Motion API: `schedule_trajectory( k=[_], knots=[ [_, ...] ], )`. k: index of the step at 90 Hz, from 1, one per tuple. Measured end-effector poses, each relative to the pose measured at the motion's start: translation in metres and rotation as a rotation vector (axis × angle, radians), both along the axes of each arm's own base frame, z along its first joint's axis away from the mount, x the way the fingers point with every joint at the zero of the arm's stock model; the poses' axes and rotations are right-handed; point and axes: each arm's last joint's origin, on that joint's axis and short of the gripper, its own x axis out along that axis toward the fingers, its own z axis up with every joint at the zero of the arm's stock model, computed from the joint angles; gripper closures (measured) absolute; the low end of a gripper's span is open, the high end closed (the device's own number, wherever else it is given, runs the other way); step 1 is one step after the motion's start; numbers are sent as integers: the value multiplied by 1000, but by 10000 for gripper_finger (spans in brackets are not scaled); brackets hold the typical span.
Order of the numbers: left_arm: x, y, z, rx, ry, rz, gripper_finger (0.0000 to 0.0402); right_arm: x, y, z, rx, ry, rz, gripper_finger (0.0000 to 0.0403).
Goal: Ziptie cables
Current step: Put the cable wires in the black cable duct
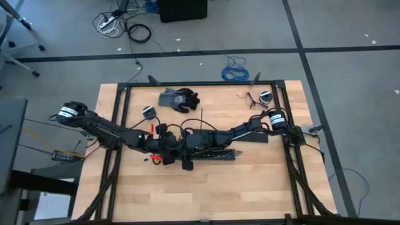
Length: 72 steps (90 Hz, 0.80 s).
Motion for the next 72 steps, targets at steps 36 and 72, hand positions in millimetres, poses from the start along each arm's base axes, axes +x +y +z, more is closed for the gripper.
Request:
schedule_trajectory(
  k=[36, 72],
  knots=[
    [3, 0, 3, 2, -30, 8, 401, -2, 5, -5, -54, 38, 29, 186],
    [1, 1, 2, 26, -13, 10, 402, -6, 15, 11, -113, 6, -20, 118]
  ],
)
